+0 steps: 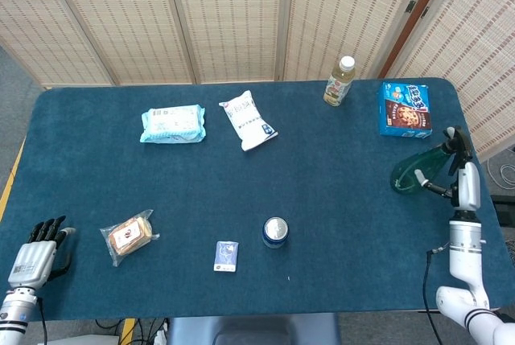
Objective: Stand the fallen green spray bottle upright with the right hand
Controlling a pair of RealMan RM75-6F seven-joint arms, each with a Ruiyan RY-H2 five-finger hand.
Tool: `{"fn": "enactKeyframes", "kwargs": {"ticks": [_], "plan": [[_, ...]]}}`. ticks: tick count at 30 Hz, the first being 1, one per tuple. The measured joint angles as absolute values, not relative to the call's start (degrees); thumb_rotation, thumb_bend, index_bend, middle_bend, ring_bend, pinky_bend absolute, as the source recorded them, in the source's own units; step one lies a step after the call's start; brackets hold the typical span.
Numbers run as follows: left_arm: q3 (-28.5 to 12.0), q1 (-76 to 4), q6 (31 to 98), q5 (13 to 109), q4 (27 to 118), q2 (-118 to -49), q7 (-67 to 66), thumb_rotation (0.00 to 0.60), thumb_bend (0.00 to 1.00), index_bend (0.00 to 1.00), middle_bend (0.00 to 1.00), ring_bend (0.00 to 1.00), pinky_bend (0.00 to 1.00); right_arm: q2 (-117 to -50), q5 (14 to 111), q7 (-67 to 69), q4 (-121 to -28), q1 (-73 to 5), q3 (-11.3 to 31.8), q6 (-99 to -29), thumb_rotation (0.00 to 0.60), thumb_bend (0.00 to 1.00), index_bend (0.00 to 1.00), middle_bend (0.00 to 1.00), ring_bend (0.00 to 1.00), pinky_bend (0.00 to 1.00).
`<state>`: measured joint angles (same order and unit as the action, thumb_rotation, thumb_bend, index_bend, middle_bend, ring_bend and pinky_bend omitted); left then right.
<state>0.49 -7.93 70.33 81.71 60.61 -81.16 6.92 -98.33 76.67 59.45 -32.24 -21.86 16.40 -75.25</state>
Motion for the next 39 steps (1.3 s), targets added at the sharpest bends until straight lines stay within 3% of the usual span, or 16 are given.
{"fn": "enactKeyframes", "kwargs": {"ticks": [21, 30, 39], "plan": [[-1.19, -9.91, 70.09, 80.98, 66.09, -80.0, 1.18, 0.6, 0.5, 0.22, 0.07, 0.0, 0.0, -94.56, 76.92, 55.06, -36.41, -18.08, 14.12, -74.37, 0.6, 0.1, 0.05, 0.04, 0.0, 0.06], [-3.92, -12.46, 70.49, 80.28, 71.83, -78.03, -2.77, 0.6, 0.5, 0.22, 0.07, 0.0, 0.0, -85.67, 78.36, 39.47, -49.25, -14.47, 9.9, -73.31, 0.6, 0.11, 0.05, 0.04, 0.0, 0.06], [-5.47, -12.74, 71.7, 78.6, 73.94, -76.6, -1.4, 0.6, 0.5, 0.22, 0.07, 0.0, 0.0, -76.22, 78.54, 12.96, -65.48, -10.55, 5.39, -73.2, 0.6, 0.11, 0.05, 0.04, 0.0, 0.06]]}}
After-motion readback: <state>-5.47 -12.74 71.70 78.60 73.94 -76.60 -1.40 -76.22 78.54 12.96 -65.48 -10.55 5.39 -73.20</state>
